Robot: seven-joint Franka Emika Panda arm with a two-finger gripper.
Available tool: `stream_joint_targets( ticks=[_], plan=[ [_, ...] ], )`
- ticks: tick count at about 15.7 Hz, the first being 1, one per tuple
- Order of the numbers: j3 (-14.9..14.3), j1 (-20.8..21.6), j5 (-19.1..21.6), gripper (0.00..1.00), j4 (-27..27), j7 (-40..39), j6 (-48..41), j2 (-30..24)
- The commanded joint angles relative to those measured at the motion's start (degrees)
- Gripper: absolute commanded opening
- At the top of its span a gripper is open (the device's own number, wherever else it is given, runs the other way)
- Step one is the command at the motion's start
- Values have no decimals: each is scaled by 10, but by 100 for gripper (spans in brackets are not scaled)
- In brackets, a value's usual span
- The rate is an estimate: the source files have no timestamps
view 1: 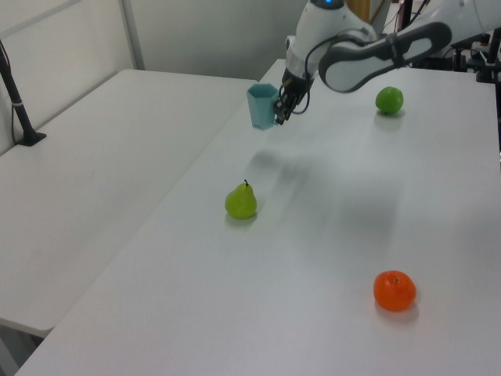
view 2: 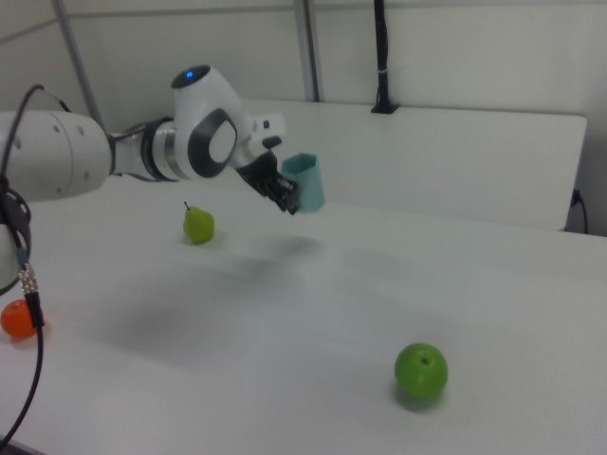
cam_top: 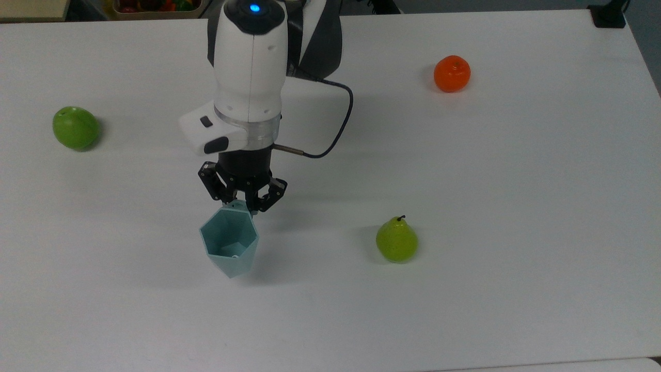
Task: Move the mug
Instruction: 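Lift the mug and carry it toward the orange and apple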
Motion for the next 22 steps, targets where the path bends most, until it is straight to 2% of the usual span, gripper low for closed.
stream_joint_targets(
  ticks=[1, 4, 7, 9, 11, 14, 16, 19, 22],
  plan=[
    [1, -1, 32, 0, -73, -9, -9, -101],
    [3, -7, 61, 0, -78, -46, -86, -154],
    [2, -9, 113, 0, -96, -144, -187, -209],
    [3, -13, 119, 0, -116, -180, -251, -243],
    [2, -14, 119, 0, -159, -199, -291, -288],
    [0, -21, 118, 0, -259, -248, -292, -369],
    [-2, -26, 114, 0, -313, -258, -287, -398],
    [-2, -27, 103, 0, -377, -269, -274, -418],
    [-2, -27, 87, 0, -446, -269, -216, -427]
  ],
)
